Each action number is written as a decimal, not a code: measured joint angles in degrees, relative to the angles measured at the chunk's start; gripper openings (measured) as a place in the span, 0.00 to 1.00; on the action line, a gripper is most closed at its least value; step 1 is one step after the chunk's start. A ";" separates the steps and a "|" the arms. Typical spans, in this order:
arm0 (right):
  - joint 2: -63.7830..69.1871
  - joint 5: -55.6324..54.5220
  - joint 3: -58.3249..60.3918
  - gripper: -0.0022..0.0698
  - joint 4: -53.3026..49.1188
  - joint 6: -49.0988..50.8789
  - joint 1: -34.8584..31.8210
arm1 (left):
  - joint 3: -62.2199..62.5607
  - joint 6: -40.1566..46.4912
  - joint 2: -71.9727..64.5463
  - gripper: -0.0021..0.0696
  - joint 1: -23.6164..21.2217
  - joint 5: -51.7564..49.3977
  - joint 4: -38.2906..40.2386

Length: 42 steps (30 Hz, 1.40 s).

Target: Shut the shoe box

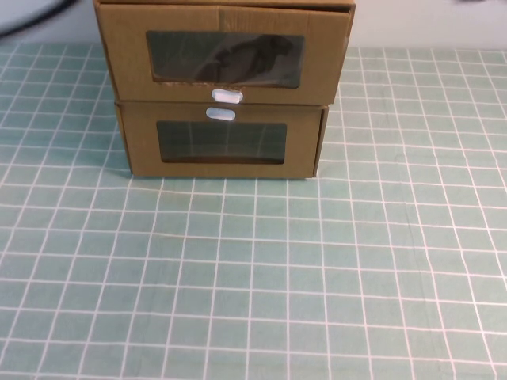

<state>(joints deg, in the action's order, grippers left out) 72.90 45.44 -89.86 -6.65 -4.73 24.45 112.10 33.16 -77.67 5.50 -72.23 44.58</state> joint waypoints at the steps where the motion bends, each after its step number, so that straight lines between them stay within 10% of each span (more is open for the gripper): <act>1: -1.27 0.54 0.00 0.01 -1.16 1.96 -1.57 | -2.56 0.00 1.98 0.02 0.00 -0.05 -0.43; 27: -61.98 -14.16 58.45 0.01 0.18 9.27 -5.65 | -81.59 -3.20 71.16 0.02 0.00 27.24 -13.89; 42: -73.49 -14.24 70.41 0.01 0.42 9.27 -5.65 | -87.71 -3.34 71.73 0.02 0.00 35.65 -11.83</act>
<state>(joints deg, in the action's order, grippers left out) -0.59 31.20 -19.45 -6.23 4.53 18.80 24.39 29.82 -5.93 5.50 -36.59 32.74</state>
